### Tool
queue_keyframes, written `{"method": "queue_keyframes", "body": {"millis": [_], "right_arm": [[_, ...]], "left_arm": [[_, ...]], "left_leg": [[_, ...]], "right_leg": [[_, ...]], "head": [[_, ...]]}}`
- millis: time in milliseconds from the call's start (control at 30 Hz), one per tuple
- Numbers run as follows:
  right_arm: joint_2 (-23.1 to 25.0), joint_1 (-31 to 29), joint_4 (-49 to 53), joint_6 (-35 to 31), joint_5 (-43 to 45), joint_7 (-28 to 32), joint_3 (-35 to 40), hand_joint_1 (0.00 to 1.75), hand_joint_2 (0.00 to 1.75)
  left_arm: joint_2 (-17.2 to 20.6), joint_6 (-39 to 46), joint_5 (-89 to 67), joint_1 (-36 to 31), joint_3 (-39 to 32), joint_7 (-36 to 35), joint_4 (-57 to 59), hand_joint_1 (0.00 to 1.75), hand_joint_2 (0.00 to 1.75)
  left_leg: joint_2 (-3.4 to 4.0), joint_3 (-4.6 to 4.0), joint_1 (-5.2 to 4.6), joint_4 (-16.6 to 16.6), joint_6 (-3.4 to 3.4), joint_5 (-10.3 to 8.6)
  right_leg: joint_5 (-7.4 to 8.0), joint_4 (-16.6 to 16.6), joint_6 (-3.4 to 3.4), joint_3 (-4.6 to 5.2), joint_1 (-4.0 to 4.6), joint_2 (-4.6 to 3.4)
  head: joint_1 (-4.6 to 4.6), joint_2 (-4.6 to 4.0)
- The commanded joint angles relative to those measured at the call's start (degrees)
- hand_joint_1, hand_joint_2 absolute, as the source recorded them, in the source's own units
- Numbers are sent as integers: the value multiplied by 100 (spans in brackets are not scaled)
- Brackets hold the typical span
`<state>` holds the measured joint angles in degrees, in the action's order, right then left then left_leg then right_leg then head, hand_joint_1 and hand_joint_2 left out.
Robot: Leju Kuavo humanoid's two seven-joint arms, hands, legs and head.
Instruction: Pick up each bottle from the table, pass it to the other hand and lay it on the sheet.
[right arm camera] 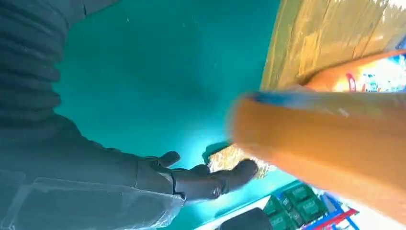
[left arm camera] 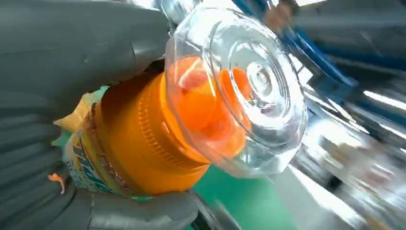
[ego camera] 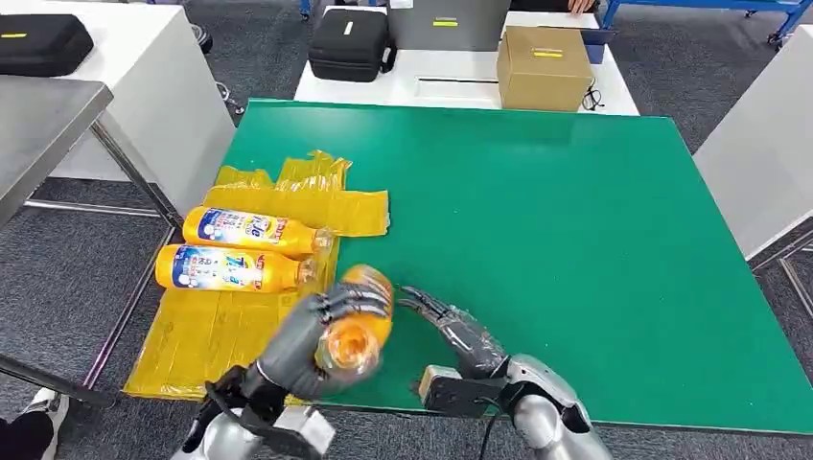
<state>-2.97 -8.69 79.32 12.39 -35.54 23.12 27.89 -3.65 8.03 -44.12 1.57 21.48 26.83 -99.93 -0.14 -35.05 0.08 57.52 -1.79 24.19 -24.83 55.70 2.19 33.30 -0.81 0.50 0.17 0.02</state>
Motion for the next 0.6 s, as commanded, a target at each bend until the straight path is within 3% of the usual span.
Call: {"method": "queue_keyframes", "body": {"millis": [33, 167, 233, 333, 467, 600], "right_arm": [[218, -92, 30, -264, -64, -46, -403, 0, 175], [294, -1, 191, -830, -420, -464, -692, 0, 175], [407, 39, 296, -1463, -913, -970, -989, 0, 175], [539, 75, 463, -1869, -1319, -1450, -1366, 0, 175], [531, 77, 489, -1858, -1329, -1456, -1386, 0, 175], [695, 338, 743, -2140, -1691, -1856, -1753, 0, 175]], "left_arm": [[-42, 688, -1021, 2, -441, -930, -408, 175, 175], [-65, 790, -1310, 109, -552, -1254, -336, 175, 175], [-81, 776, -1510, 135, -604, -1574, -322, 175, 175], [-124, 612, -1729, 109, -670, -1990, -269, 175, 175], [-124, 617, -1730, 96, -667, -1994, -251, 175, 175], [-193, 395, -2044, 25, -718, -2607, -17, 175, 175]], "left_leg": [[1, 5, 3, 1, 6, 3], [7, 18, 4, 1, 8, 10], [0, 12, 0, -1, 5, 5], [0, 10, 1, 1, 6, 5], [-3, 8, 2, -1, 6, 3], [-3, 20, 5, 0, 11, 9]], "right_leg": [[-2, 0, -6, -5, 3, -3], [-7, -2, -9, -18, 4, -8], [-5, -1, -6, -11, 0, -1], [-5, 0, -6, -10, 0, 0], [-4, -2, -7, -9, 1, 2], [-10, -1, -11, -21, 5, 1]], "head": [[-2, 0], [0, 0], [0, 0], [-2, 0], [-2, 0], [-2, 0]]}}
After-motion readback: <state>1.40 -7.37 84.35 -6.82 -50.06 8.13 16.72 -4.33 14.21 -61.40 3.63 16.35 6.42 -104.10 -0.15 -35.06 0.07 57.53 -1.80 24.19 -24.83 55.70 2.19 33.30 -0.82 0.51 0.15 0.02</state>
